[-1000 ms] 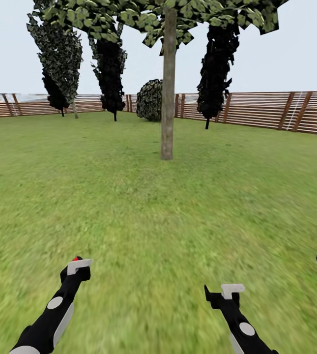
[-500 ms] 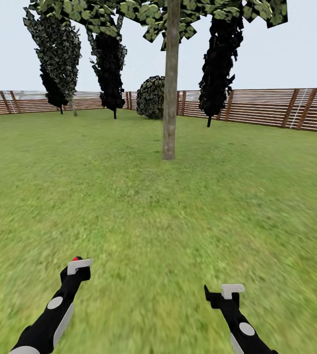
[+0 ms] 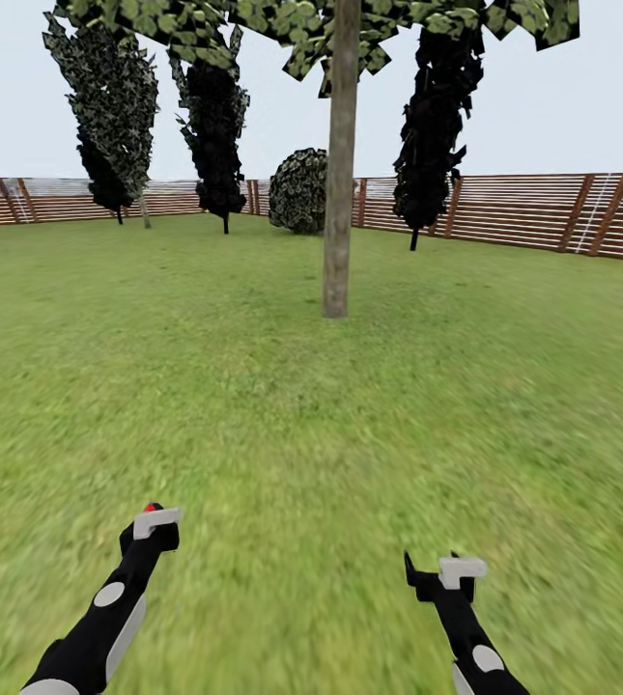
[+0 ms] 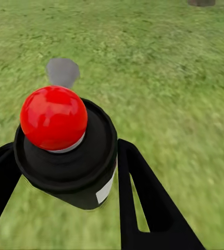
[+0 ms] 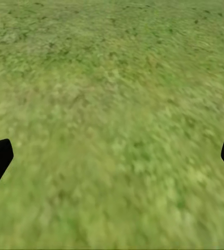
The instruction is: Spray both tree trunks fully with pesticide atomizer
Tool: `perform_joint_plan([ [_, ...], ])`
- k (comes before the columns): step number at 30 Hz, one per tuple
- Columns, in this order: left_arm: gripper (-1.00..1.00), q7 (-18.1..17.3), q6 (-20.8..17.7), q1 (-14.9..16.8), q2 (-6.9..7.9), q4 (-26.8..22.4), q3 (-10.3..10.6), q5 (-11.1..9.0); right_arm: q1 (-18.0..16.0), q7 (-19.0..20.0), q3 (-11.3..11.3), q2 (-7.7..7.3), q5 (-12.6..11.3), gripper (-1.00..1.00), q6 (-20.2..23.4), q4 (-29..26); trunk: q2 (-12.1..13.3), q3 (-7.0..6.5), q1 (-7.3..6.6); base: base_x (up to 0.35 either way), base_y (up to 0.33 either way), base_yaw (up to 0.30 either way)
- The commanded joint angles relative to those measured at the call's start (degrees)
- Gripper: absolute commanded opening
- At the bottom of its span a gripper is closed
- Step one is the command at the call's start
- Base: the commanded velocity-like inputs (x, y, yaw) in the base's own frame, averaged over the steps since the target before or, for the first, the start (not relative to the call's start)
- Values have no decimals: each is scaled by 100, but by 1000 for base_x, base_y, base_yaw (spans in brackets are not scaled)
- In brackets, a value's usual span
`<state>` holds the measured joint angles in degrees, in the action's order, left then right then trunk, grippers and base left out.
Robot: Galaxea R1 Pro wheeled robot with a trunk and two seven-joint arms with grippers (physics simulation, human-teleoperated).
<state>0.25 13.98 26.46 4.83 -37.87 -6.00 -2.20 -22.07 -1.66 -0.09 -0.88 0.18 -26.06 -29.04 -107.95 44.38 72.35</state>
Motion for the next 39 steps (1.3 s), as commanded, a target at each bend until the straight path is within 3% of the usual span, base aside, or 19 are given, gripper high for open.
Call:
perform_joint_plan([
  [1,-100,1,0,0,0,-1,-1,1,0,-1,0,0,0,100,-1,1,0,0,0,315,97,0],
  [9,-100,1,0,0,9,6,-11,1,1,24,-39,-54,-38,100,0,-24,0,0,0,315,97,0],
  [17,-100,1,0,0,9,-7,-7,1,1,54,-310,-61,-134,100,20,-54,0,0,0,315,97,0],
  [39,-100,1,-1,0,0,-36,-5,1,0,48,-259,-18,-114,100,135,-16,0,26,0,315,97,-8],
])
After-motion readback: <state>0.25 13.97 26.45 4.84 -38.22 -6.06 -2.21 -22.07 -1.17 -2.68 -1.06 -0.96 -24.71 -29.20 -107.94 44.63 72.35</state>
